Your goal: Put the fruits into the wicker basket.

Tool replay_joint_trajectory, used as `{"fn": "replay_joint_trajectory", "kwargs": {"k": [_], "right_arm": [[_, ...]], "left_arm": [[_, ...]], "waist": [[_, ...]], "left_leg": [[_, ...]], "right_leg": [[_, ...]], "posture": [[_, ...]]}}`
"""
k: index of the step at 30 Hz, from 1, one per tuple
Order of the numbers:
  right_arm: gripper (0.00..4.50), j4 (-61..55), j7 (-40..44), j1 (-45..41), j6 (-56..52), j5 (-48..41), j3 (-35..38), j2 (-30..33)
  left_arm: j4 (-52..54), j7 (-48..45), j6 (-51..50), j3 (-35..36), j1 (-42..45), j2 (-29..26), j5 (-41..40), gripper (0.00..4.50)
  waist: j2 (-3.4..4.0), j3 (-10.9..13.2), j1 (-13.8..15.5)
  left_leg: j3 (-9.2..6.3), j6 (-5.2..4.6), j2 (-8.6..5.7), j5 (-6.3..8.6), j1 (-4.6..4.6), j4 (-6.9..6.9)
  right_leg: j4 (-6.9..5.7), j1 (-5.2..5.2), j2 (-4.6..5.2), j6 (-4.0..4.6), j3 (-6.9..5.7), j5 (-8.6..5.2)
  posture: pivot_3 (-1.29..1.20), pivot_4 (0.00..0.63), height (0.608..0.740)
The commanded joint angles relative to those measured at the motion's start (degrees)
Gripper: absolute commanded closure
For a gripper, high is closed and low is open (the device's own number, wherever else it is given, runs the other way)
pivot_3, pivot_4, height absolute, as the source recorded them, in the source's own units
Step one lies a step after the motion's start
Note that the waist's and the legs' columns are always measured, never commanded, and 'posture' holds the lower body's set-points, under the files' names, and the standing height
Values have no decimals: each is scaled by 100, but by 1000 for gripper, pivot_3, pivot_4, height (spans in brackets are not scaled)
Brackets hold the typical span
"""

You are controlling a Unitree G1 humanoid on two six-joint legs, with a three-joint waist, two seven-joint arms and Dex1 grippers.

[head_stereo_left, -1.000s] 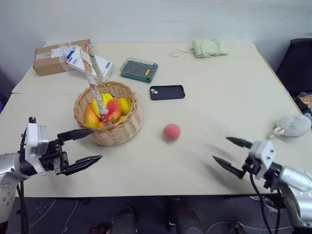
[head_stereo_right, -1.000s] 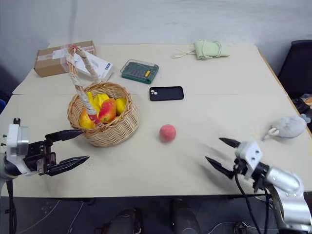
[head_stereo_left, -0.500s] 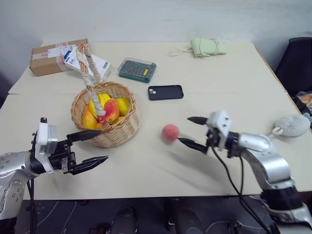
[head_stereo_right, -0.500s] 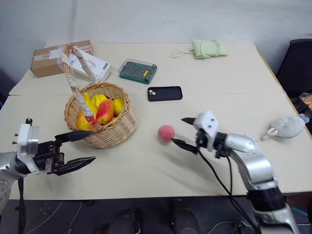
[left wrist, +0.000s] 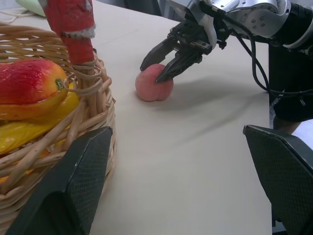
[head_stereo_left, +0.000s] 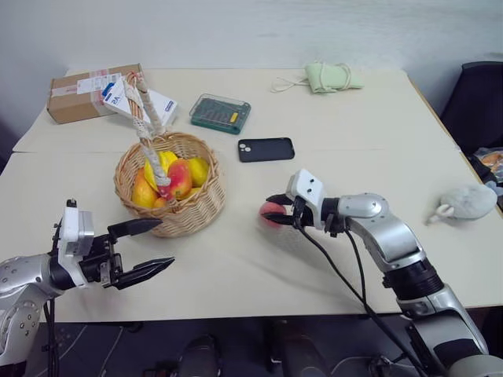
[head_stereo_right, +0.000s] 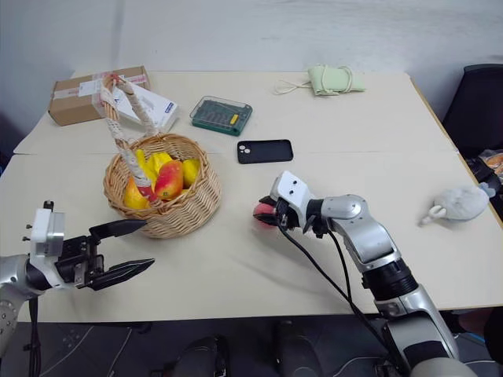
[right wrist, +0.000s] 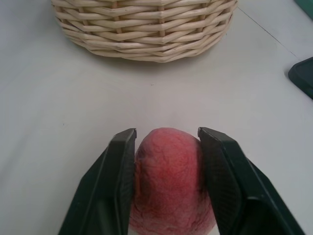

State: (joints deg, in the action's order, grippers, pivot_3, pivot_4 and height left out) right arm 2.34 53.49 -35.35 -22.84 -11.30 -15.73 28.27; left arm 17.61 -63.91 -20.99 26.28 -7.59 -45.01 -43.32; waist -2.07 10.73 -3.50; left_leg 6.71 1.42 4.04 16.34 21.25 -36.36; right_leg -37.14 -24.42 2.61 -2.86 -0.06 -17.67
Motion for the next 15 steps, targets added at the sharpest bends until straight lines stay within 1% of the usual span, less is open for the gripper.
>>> {"fn": "replay_joint_trajectory", "kwargs": {"k": [1,3,6,7,9,10,12,15], "right_arm": [[3070,250,183,-46,279,82,31,17],[3070,219,235,-204,216,-324,349,-182],[3070,-94,364,-588,-230,-1232,880,-554],[3070,-152,200,-850,-567,-1626,1140,-762],[3070,-96,-141,-1354,-967,-2018,1448,-1102],[3070,-54,-233,-1511,-1059,-2085,1513,-1197],[3070,231,-397,-1918,-913,-1955,1474,-1446],[3070,1011,-773,-2577,-423,-1685,1438,-2031]], "left_arm": [[195,14,44,249,-110,38,-139,0],[197,75,35,318,-123,92,-190,0],[215,236,-88,486,-82,179,-413,0],[227,338,-165,578,-53,214,-553,0],[290,530,-258,782,-19,289,-815,0],[327,589,-279,850,-15,308,-882,0],[460,759,-384,1050,-87,371,-1100,0],[556,1132,-491,1312,-142,563,-1403,0]], "waist": [[0,0,5],[0,0,5],[1,6,-17],[3,7,-31],[4,8,-79],[4,8,-90],[1,6,-109],[2,6,-171]], "left_leg": [[1,0,0,0,-2,-1],[3,1,-1,-1,-2,-8],[13,0,-1,-1,0,-14],[14,1,-1,-2,0,-15],[13,7,4,-5,-1,-15],[11,11,5,-8,-1,-15],[5,14,8,-7,-1,-15],[9,16,8,-3,-1,-13]], "right_leg": [[-3,0,0,0,1,0],[-9,0,0,0,4,0],[-25,-9,0,0,16,2],[-29,-12,0,0,18,2],[-39,-16,-3,1,18,2],[-43,-18,-3,1,17,2],[-41,-16,-3,5,12,1],[-38,-17,-2,8,14,-1]], "posture": [[0,150,740],[0,150,740],[0,150,740],[0,150,740],[0,150,740],[0,150,740],[0,150,740],[0,150,740]]}}
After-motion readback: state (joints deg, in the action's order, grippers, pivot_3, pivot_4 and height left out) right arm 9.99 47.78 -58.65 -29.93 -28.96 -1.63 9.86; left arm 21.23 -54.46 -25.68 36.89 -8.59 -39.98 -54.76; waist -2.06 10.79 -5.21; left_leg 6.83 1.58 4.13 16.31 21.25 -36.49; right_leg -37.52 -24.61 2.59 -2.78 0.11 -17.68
